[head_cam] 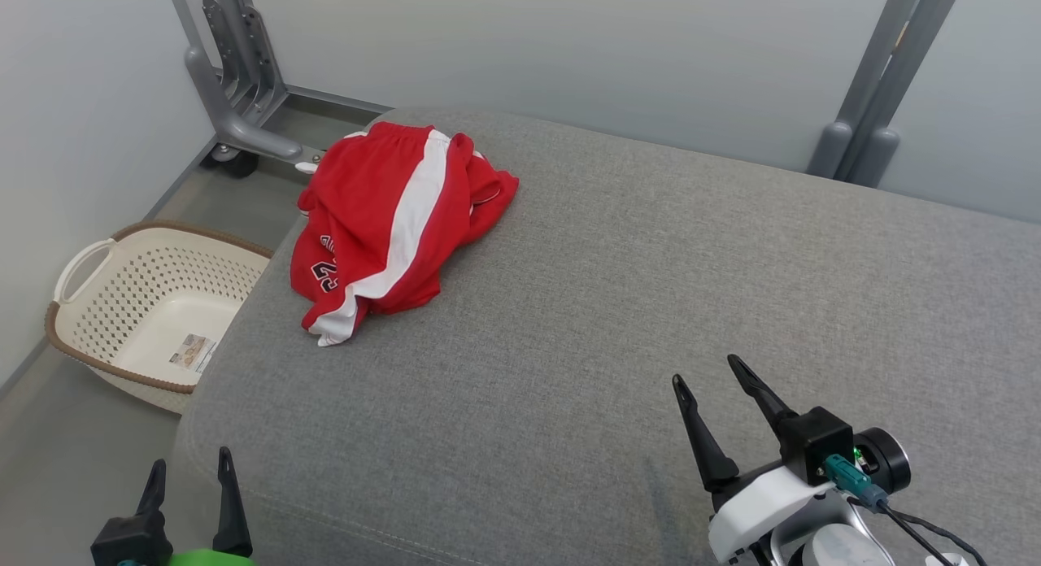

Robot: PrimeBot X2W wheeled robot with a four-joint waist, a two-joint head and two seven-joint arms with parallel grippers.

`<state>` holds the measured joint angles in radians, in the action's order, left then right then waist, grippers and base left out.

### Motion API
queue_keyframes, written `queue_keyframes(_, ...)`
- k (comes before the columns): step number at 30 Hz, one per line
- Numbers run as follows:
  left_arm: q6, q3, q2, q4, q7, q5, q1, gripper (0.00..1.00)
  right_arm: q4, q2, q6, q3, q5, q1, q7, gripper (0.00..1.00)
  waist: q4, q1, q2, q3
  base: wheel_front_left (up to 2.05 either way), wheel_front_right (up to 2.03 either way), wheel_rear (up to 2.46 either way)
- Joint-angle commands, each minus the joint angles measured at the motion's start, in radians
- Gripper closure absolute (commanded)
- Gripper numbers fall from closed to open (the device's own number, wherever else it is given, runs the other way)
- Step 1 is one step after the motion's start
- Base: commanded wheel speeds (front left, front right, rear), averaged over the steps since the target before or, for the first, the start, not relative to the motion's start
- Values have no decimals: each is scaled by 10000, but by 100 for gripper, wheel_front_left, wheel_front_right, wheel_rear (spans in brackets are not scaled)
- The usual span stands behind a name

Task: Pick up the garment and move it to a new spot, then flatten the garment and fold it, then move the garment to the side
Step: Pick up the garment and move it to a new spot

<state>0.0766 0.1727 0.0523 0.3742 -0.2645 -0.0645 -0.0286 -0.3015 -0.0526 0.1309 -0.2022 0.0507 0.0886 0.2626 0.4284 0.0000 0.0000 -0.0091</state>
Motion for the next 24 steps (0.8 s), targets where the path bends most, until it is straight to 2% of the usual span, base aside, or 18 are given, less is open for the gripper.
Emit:
queue_keyframes(1,79,15,8,25,1,-93,151,0,10,-46,-3,21,12,47,32,0,-114,0,0,81,0,0,0)
queue_keyframes(5,361,-191,190,278,3,-200,596,0,28,-178,-3,-49,-38,205,32,0,-513,0,0,388,0,0,0)
queue_keyframes(14,541,-754,748,1271,3,-745,2812,0,124,-517,-3,-51,-160,689,31,0,-1531,0,0,1546,0,0,0)
queue_keyframes(24,549,-1920,1879,2827,3,-2126,5032,0,453,-669,-3,-162,-293,1359,32,0,-2661,0,0,2913,0,0,0)
